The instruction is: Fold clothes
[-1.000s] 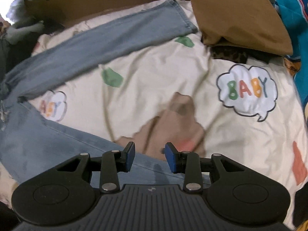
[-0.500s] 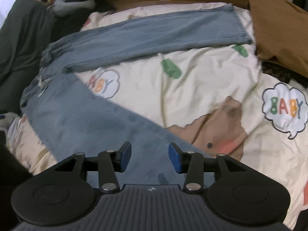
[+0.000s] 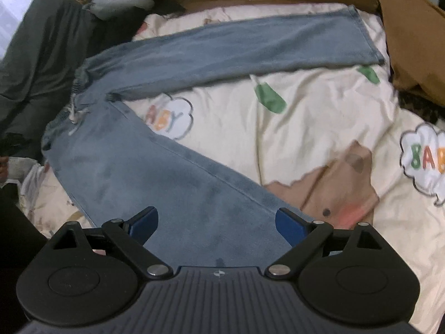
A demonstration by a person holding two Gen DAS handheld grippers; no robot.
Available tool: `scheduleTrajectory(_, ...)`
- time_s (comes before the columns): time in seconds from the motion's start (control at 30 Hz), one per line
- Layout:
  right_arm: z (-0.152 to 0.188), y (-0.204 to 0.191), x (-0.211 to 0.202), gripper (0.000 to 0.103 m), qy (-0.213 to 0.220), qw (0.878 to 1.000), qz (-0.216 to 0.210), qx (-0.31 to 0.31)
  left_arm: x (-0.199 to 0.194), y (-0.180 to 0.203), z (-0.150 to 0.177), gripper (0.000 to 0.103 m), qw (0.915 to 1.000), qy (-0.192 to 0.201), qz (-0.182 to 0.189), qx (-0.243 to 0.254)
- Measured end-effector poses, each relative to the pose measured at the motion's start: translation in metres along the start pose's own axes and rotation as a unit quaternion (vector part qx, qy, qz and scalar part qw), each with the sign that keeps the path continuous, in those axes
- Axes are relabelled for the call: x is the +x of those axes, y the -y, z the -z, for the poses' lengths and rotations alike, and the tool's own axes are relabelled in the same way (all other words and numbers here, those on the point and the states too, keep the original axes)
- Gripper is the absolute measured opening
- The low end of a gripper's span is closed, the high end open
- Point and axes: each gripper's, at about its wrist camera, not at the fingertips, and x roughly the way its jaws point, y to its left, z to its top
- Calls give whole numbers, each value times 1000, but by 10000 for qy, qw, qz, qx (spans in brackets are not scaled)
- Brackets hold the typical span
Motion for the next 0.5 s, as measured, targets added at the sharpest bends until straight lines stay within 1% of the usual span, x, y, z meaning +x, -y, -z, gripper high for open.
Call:
scheduleTrajectory(0.13, -11, -4, -3, 95, 164, 9998, -95, -28, 19, 1, -14, 10, 9999, -113, -6, 42)
scheduleTrajectory(0.2, -16, -5, -2, 95, 211, 9994, -248, 74, 31, 3, -17, 10, 9998, -182, -58, 110)
scheduleTrajectory(0.3, -24, -9, 3, 95, 185, 9983, -495, 233, 46, 4, -22, 10, 9994, -261, -127, 173)
scheduleTrajectory(0.5, -32, -21, 19, 95, 26, 9983, -546, 201, 76, -5, -26, 9, 9987, -429, -189, 192)
